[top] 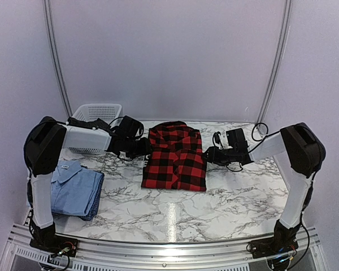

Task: Fold and stack the long sleeve shirts
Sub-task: Adjust the 2/3-rectangle-folded shirt at the center of the board.

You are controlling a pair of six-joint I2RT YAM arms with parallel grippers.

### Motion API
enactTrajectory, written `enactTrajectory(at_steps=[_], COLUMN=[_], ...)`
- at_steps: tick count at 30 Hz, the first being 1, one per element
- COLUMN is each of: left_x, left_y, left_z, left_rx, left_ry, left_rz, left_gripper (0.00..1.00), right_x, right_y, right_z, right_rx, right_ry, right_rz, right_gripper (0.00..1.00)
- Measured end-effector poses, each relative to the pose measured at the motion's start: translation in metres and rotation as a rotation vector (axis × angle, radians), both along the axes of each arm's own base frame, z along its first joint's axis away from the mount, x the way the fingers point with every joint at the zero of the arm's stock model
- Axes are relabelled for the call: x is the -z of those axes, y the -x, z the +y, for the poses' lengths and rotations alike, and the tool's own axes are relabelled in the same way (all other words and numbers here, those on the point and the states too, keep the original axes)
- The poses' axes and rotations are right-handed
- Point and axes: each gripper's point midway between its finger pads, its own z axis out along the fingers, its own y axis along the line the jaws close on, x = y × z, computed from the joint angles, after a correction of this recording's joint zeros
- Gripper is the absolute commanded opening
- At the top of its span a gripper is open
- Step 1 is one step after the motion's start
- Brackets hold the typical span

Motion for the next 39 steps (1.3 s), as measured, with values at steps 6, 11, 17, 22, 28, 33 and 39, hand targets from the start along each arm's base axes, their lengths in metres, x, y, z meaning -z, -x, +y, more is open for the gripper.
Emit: enactTrajectory(at_steps=[6,11,17,22,28,33,39], left_x=[0.026,0.031,0.031,0.032,0.035,0.020,0.016], left_y=[-0.018,-0.025,-0.026,-0.025,-0.014,-0.011,-0.018], left_z=[-0.002,-0.012,-0.019,-0.019,-0.009,-0.001,0.004], left_rx=[0.013,0.034,0.051,0.050,0.042,0.027,0.012], left_ry=[-0.029,-0.017,0.008,0.011,-0.008,-0.012,-0.004], left_rz=[0.039,0.050,0.063,0.068,0.076,0.048,0.031], left_gripper=[0.60,0.49,0.13,0.01,0.00,0.00,0.02], right_x=[-0.001,-0.001,-0.014,-0.022,-0.034,-0.048,-0.060], right_y=[-0.015,-0.024,-0.032,-0.036,-0.040,-0.046,-0.061], right_z=[0.011,0.016,0.023,0.027,0.038,0.047,0.055], right_rx=[-0.023,-0.037,-0.062,-0.084,-0.123,-0.151,-0.162], right_ry=[-0.028,-0.037,-0.052,-0.050,-0.027,-0.015,-0.007], right_rz=[-0.019,-0.026,-0.057,-0.080,-0.123,-0.165,-0.210], right_gripper=[0.43,0.32,0.02,0.00,0.00,0.00,0.00])
